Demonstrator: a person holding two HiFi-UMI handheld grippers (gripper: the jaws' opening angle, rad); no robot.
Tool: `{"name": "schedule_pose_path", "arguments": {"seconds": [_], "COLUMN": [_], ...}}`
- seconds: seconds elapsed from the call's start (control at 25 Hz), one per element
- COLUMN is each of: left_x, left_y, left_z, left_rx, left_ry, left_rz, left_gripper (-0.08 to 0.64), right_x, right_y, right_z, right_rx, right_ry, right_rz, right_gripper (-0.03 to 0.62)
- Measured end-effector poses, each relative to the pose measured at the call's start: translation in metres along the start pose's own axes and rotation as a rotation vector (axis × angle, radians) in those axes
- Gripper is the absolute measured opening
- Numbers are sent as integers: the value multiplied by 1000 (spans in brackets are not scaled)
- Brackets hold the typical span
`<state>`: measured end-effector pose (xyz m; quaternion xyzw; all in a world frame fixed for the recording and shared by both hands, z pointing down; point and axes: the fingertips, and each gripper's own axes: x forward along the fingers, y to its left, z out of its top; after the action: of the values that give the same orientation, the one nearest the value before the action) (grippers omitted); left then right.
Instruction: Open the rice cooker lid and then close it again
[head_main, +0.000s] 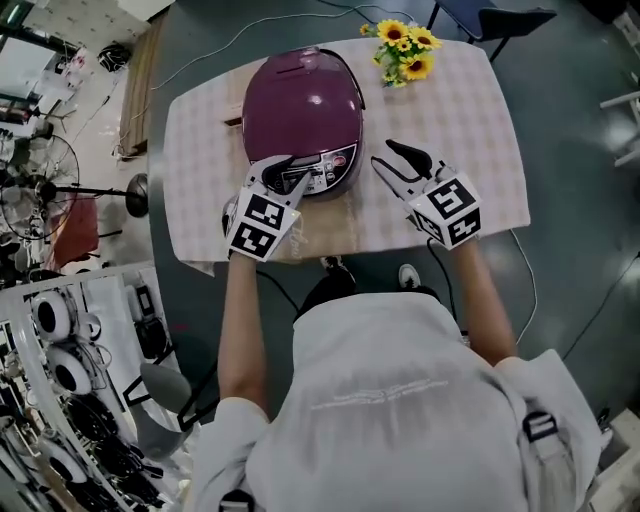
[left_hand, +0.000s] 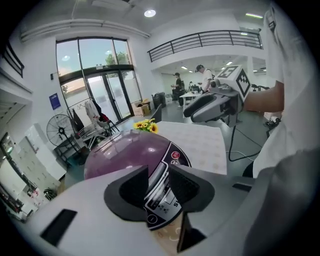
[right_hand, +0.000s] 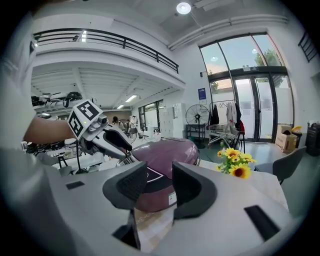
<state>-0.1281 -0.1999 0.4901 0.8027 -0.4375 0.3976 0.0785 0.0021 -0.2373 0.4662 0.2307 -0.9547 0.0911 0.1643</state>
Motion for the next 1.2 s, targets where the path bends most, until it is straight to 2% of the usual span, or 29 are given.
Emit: {"name": "schedule_pose_path", "arguments": {"seconds": [0.4, 0.68, 1.0, 1.2], "left_x": [16, 20, 25, 27], "left_y": [-5, -12, -7, -7], "left_z": [-5, -9, -11, -12], "left_rx": [97, 94, -4, -57], "left_ry": [20, 38, -4, -1], "left_rz": [-127, -157, -98, -72], "left_gripper": [140, 140, 140, 140], "right_x": [23, 19, 7, -1], "right_y": [1, 4, 6, 7], "right_z": [1, 8, 5, -2], "right_rx": [34, 12, 8, 10], "right_ry": [31, 53, 53, 63], "right_rz": [-35, -53, -69, -69], "right_gripper": [172, 176, 178, 178]}}
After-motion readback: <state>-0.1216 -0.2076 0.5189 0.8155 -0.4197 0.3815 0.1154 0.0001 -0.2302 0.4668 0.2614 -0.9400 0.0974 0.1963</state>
